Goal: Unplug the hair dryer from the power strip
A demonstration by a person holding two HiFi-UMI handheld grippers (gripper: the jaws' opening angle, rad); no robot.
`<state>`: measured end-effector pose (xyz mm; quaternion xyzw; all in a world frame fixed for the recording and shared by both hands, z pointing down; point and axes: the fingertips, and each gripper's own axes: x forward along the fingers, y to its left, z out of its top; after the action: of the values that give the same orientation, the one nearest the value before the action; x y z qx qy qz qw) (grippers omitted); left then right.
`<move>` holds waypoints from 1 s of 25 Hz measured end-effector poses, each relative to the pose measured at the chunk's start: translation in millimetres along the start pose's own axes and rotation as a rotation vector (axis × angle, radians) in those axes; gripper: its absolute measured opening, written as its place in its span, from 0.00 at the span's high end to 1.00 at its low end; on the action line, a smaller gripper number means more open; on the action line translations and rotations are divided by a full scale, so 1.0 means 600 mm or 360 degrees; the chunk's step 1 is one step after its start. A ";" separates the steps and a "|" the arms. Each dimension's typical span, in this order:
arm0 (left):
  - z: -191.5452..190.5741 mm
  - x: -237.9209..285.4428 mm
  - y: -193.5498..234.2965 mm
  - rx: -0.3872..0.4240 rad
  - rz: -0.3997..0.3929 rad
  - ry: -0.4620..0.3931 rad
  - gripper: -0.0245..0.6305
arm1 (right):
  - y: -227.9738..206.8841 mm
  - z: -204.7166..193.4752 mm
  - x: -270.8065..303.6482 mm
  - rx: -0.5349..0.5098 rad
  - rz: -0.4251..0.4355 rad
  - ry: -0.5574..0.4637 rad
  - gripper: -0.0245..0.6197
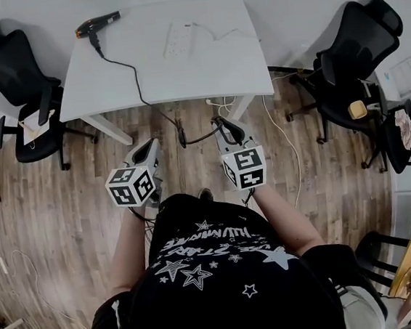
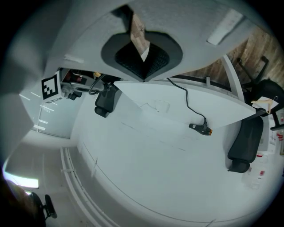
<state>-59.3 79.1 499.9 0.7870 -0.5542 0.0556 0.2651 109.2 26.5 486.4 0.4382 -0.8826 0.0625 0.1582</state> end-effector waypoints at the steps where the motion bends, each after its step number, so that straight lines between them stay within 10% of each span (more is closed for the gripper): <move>1: 0.003 -0.004 0.004 0.0001 0.0000 -0.0005 0.95 | 0.003 0.001 0.003 -0.0002 -0.0003 0.0001 0.85; 25: -0.009 -0.094 0.049 -0.0032 -0.0152 0.0049 0.95 | 0.086 -0.020 -0.031 0.0063 -0.0214 0.0086 0.85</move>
<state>-106.1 122.1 493.3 0.8089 -0.5124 0.0495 0.2840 81.6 75.0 492.7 0.4978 -0.8451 0.0809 0.1772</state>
